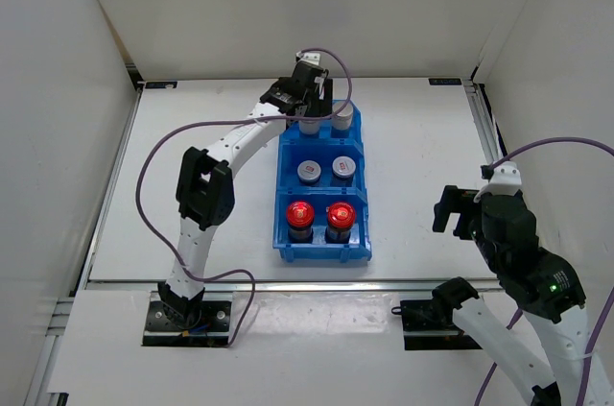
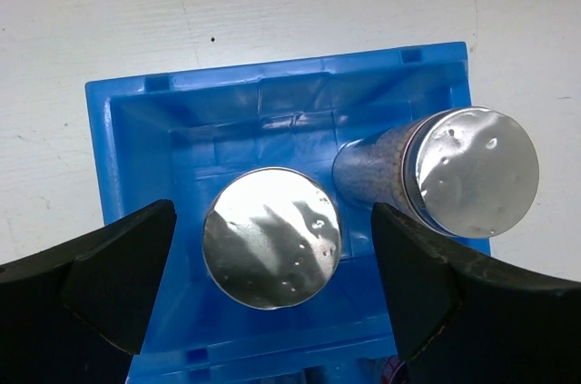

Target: Organize the condiment bottles

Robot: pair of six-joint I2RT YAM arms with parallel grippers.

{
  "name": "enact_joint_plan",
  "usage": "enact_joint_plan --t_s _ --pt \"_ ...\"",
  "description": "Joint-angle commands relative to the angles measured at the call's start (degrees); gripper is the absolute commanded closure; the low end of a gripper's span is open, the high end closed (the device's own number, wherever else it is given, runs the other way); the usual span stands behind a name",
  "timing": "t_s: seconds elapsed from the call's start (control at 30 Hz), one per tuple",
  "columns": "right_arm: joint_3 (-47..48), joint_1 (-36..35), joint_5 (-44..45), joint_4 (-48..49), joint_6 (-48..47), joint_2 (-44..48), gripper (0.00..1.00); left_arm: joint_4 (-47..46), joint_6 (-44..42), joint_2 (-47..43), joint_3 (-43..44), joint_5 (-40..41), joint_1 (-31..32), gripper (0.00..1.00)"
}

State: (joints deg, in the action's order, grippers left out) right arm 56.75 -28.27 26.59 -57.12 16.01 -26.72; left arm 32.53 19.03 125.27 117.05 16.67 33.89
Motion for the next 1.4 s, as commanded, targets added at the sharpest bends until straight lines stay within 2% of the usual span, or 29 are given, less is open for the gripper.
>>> enact_joint_plan --t_s 0.0,0.1,0.2,0.23,0.3,0.33,0.37,0.43,0.47,0.57,0.6,0.73,0.87,0.9,0.97,1.03,1.23,1.37 --pt "-0.1 -0.3 0.0 2.3 -0.7 0.3 0.00 -0.9 -1.8 -5.8 1.8 0.4 0.0 0.01" --pt "-0.1 -0.3 0.0 2.3 -0.7 0.3 0.00 -0.4 -2.3 -12.0 -0.2 3.5 0.0 0.01" --pt "-0.6 -0.3 0.0 2.3 -0.7 0.3 0.00 -0.4 -2.3 -23.7 -10.0 8.3 0.0 0.01" --pt "-0.6 -0.3 0.5 2.3 -1.2 -0.3 0.00 -1.2 -2.9 -30.8 -17.2 10.3 0.0 0.01" --pt "0.0 -0.3 1.9 1.6 -1.2 -1.2 0.00 -3.3 -4.1 -38.2 -25.9 11.1 0.0 0.01" --pt "0.0 -0.3 1.9 1.6 -1.2 -2.9 0.00 -4.4 -4.9 -41.8 -34.6 11.6 0.0 0.01" --pt "0.0 -0.3 0.8 1.6 -1.2 -3.7 0.00 -6.3 -6.9 -48.9 -38.7 12.2 0.0 0.01" --pt "0.5 -0.3 -1.1 1.6 -1.9 -5.9 0.00 -6.3 -8.6 -55.5 -49.0 13.2 0.0 0.01" --pt "0.6 -0.3 -1.1 1.6 -1.9 -6.5 0.00 -6.3 -11.4 -61.8 -51.9 13.2 0.0 0.01" --pt "1.1 -0.3 -4.4 1.6 -3.4 -7.0 0.00 -6.3 -15.3 -71.5 -61.9 15.1 0.6 0.01" --pt "1.1 -0.3 -5.7 2.4 -4.0 -7.0 0.00 -6.3 -16.1 -78.0 -64.1 15.8 0.6 0.01" --pt "0.6 -0.3 -10.1 3.0 -5.4 -7.0 0.00 -5.7 -18.2 -95.0 -75.7 15.2 0.6 0.01" --pt "0.6 -0.3 -13.1 4.1 -6.7 -8.3 0.00 -5.2 -23.8 -109.2 -85.1 7.3 0.6 0.01" --pt "0.6 -0.3 -14.0 4.1 -7.4 -8.8 0.00 -6.4 -25.1 -113.3 -86.1 2.1 0.6 0.01" --pt "0.0 -0.3 -14.5 4.1 -7.4 -9.6 0.00 -7.1 -26.2 -115.7 -87.4 -1.1 0.6 0.01" --pt "0.0 -0.3 -14.5 4.1 -7.4 -9.6 0.00 -7.1 -25.7 -116.3 -87.4 -0.3 0.6 0.01" --pt "-1.9 -0.3 -9.4 4.7 -6.3 -4.1 0.00 -7.7 -24.5 -108.9 -86.0 -1.0 -0.5 0.01" --pt "-2.4 -0.3 -9.4 5.2 -5.6 -2.2 0.00 -5.7 -24.5 -107.5 -84.7 -0.5 -0.5 0.01"
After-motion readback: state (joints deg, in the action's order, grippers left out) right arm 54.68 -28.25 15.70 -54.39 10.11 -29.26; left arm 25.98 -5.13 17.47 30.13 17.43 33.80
